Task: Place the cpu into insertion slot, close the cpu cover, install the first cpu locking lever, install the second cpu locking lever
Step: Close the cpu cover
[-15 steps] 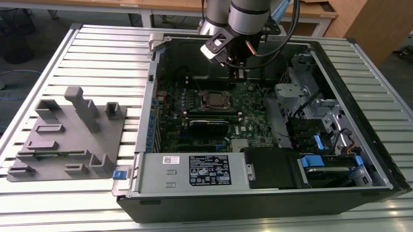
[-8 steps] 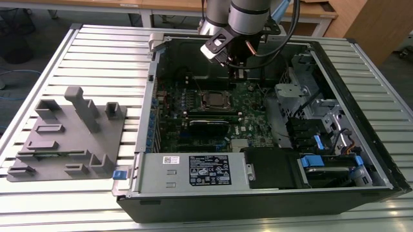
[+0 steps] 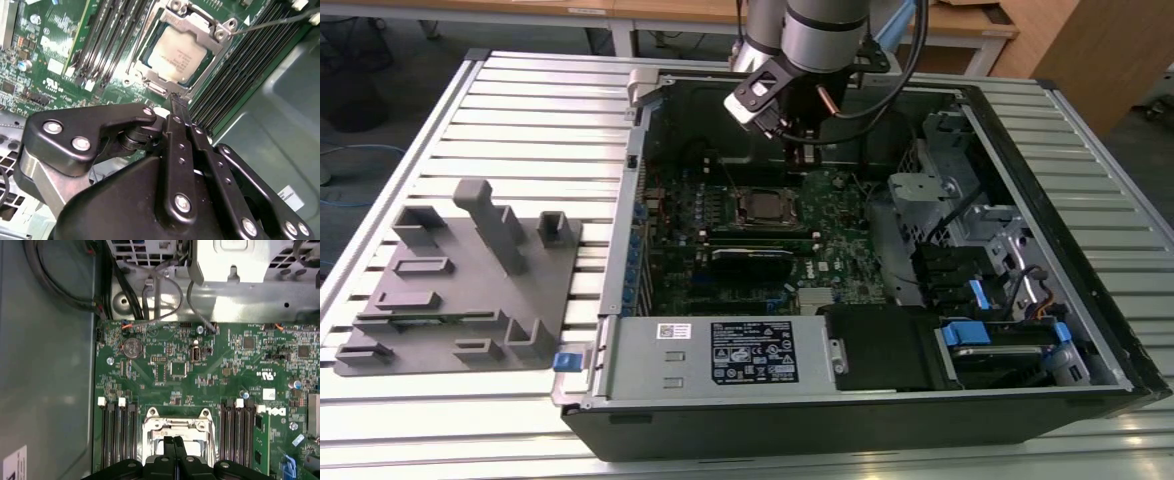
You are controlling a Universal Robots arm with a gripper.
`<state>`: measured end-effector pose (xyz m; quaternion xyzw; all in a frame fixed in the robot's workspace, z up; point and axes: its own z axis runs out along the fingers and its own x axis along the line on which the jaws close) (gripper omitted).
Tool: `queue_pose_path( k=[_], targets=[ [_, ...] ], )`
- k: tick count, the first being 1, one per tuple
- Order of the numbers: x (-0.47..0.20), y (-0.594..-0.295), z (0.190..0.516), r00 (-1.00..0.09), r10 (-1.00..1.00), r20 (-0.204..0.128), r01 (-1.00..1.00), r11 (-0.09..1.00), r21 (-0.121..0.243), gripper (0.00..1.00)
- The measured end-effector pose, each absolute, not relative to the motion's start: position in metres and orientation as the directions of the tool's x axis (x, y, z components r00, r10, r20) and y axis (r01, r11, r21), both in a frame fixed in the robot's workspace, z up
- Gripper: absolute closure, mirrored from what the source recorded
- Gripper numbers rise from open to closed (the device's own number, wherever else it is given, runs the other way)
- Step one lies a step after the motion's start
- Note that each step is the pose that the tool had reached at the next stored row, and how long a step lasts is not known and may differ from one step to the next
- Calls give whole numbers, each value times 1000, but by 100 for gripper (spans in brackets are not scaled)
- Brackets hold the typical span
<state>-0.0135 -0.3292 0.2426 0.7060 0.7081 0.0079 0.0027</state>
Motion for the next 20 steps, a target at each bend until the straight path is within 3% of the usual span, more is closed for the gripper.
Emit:
queue_pose_path(
  k=[16,20],
  targets=[
    [-24,-330,239,-4,1000,7,1000,4,15,89],
    [-24,-330,239,-47,999,7,999,47,15,89]
  ],
)
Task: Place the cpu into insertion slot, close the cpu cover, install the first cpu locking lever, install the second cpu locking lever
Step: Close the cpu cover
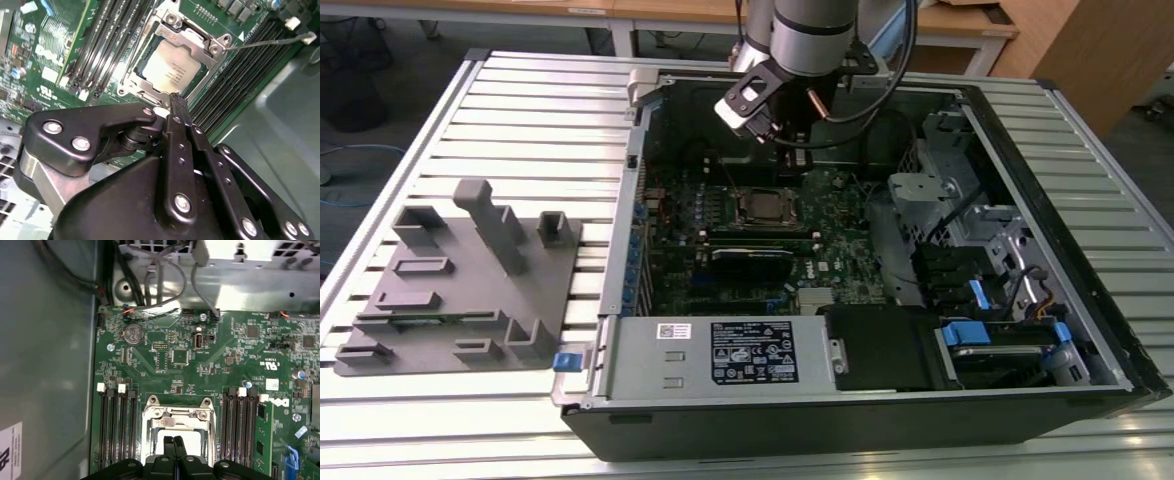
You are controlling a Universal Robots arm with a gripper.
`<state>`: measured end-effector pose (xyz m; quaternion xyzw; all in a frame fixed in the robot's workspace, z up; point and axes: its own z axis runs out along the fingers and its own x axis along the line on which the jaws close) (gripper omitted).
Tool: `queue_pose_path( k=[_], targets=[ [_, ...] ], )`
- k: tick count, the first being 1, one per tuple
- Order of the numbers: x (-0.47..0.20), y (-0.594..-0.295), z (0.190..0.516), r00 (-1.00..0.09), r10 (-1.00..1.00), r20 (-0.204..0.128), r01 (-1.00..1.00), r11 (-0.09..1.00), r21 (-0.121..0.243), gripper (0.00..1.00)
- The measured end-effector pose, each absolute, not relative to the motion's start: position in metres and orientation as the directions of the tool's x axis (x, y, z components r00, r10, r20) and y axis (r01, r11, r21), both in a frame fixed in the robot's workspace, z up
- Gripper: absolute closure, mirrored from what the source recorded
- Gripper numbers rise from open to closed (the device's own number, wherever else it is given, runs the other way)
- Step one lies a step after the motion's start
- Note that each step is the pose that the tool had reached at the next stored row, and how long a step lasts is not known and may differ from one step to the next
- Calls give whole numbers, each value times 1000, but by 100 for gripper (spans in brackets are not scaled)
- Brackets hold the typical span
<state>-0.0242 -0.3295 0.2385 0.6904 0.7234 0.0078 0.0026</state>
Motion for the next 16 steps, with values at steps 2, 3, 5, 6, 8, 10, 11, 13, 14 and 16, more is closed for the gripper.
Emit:
queue_pose_path(
  k=[2,3,5,6,8,10,11,13,14,16],
  targets=[
    [-24,-330,238,-84,996,7,996,84,15,89],
    [-24,-330,238,-102,995,7,995,102,15,89],
    [-24,-330,238,-119,993,7,993,119,15,89],
    [-24,-330,238,-119,993,7,993,119,15,89],
    [-24,-330,238,-119,993,7,993,119,15,89],
    [-24,-330,238,-119,993,7,993,119,15,89],
    [-24,-330,238,-121,993,7,993,121,15,89],
    [-24,-330,238,-139,990,7,990,139,15,89],
    [-24,-330,238,-156,988,7,988,156,15,89],
    [-24,-330,238,-193,981,7,981,193,15,89]
  ],
)
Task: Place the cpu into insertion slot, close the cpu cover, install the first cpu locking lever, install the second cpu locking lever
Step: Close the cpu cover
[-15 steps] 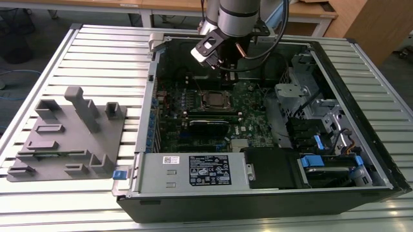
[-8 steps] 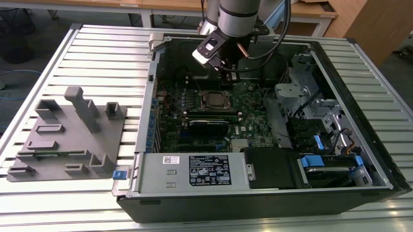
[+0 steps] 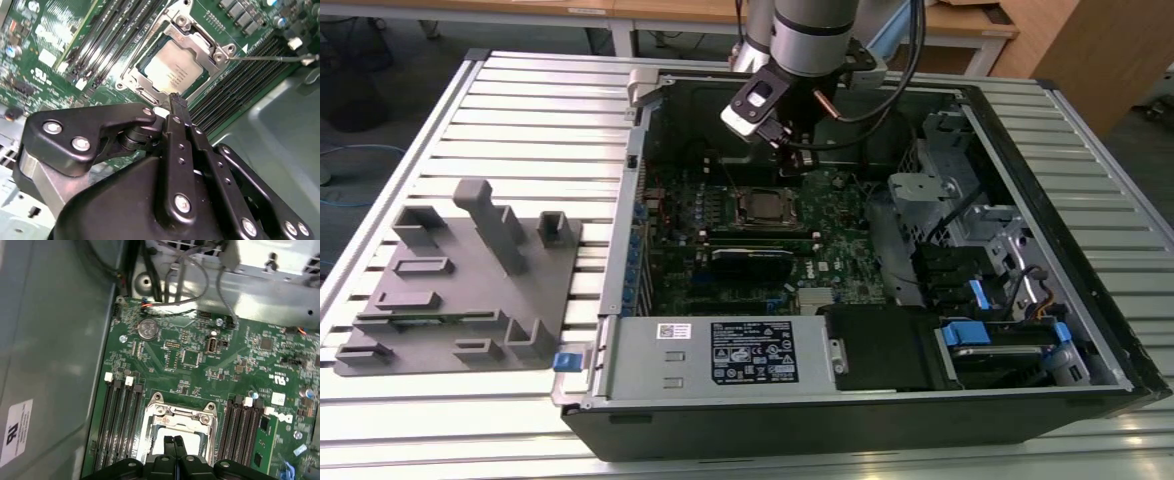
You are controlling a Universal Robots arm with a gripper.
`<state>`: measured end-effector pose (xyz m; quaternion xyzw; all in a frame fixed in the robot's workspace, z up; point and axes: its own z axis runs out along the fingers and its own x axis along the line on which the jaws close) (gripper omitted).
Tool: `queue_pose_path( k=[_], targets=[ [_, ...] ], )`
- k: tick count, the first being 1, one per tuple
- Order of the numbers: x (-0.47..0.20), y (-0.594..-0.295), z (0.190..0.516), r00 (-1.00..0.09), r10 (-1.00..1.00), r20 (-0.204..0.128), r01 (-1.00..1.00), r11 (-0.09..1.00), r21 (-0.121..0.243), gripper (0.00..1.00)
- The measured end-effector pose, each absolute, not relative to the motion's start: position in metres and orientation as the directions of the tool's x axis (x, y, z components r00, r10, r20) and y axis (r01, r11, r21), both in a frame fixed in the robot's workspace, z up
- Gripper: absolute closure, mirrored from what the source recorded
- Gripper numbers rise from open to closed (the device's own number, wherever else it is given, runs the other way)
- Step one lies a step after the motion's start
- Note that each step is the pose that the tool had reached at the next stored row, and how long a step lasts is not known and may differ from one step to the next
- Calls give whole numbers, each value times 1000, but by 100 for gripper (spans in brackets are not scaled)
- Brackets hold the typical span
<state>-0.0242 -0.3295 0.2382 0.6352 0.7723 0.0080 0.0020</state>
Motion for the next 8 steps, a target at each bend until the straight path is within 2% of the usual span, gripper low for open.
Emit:
queue_pose_path(
  k=[8],
  targets=[
    [-24,-330,238,-333,943,7,943,333,15,89]
  ],
)
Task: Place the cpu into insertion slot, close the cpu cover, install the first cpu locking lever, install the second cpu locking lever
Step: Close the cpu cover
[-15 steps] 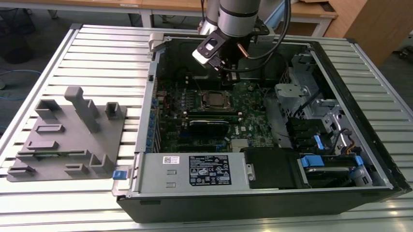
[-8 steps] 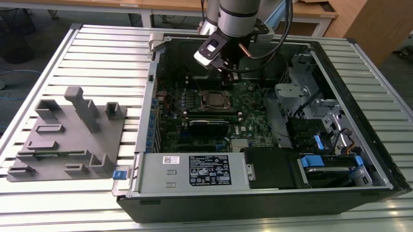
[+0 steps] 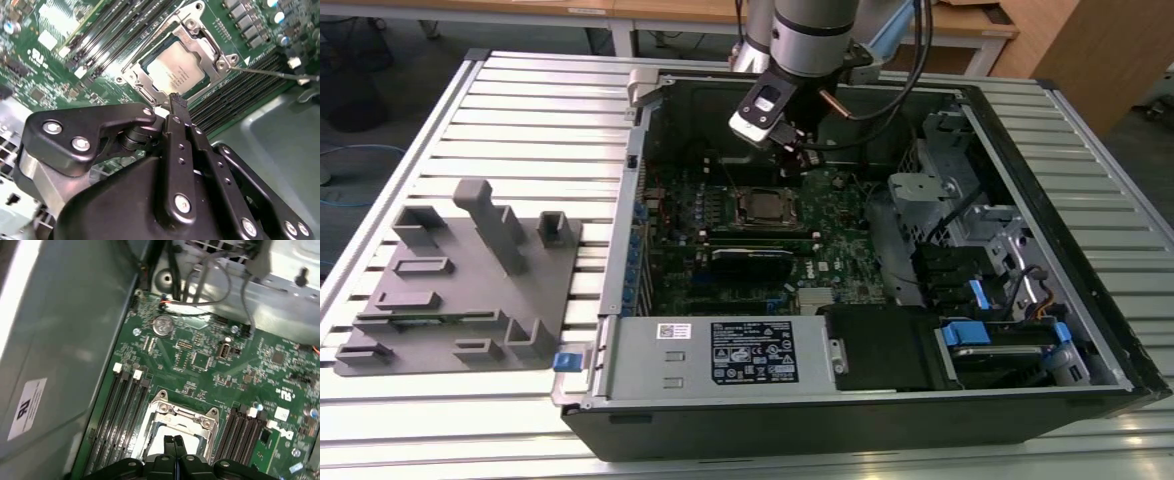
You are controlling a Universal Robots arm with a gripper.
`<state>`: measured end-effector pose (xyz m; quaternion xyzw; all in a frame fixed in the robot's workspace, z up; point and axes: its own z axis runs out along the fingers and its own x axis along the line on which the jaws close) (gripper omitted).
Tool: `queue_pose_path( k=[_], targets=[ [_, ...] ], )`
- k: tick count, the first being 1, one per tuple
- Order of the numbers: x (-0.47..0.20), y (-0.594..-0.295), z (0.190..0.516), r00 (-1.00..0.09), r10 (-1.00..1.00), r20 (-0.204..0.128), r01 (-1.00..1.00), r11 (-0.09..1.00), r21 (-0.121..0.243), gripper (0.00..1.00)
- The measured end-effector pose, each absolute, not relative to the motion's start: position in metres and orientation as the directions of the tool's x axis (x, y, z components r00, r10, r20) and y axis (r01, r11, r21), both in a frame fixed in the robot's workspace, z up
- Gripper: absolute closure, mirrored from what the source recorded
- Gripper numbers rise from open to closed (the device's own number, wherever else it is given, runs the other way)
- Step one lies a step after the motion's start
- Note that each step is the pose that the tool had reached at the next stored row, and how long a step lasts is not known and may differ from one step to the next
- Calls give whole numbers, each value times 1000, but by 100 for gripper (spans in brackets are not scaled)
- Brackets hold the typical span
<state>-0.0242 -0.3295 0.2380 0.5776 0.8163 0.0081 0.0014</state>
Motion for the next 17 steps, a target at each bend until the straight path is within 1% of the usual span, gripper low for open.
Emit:
queue_pose_path(
  k=[17],
  targets=[
    [-24,-330,237,-603,797,7,797,603,15,89]
  ],
)
